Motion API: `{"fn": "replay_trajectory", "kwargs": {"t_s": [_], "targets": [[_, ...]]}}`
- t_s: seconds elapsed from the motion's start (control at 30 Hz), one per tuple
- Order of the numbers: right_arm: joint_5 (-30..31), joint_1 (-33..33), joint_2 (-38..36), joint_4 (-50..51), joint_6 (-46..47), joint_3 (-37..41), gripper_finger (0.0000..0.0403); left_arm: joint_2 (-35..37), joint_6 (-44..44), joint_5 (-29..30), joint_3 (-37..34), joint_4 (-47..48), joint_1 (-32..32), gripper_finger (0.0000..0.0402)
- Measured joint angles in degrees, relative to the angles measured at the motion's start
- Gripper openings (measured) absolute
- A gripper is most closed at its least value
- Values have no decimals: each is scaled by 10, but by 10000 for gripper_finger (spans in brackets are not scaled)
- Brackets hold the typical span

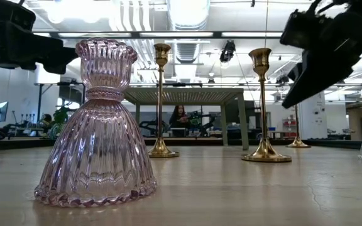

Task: Pick & Place candle stick holders
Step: Put the gold candle holder on the shelf

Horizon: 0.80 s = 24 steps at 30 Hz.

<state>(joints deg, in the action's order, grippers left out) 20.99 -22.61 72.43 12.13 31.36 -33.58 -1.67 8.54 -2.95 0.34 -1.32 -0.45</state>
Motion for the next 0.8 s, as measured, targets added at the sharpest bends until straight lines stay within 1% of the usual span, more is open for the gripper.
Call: {"fn": "replay_trajectory", "kwargs": {"t_s": [0.23,0.33,0.4,0.5,0.6,0.8], "targets": [[-5,0,25,-55,1,0,148,0,0,0,0,0,0,282],[-5,0,31,-64,2,0,172,0,0,0,0,0,0,282],[-5,0,36,-87,1,0,182,0,0,0,0,0,0,282],[-1,0,44,-114,-3,-1,189,0,0,0,0,0,0,282],[3,2,50,-115,-14,-4,190,0,0,0,0,0,0,282],[17,8,58,-133,-26,-11,166,-2,0,0,0,0,0,282]]}}
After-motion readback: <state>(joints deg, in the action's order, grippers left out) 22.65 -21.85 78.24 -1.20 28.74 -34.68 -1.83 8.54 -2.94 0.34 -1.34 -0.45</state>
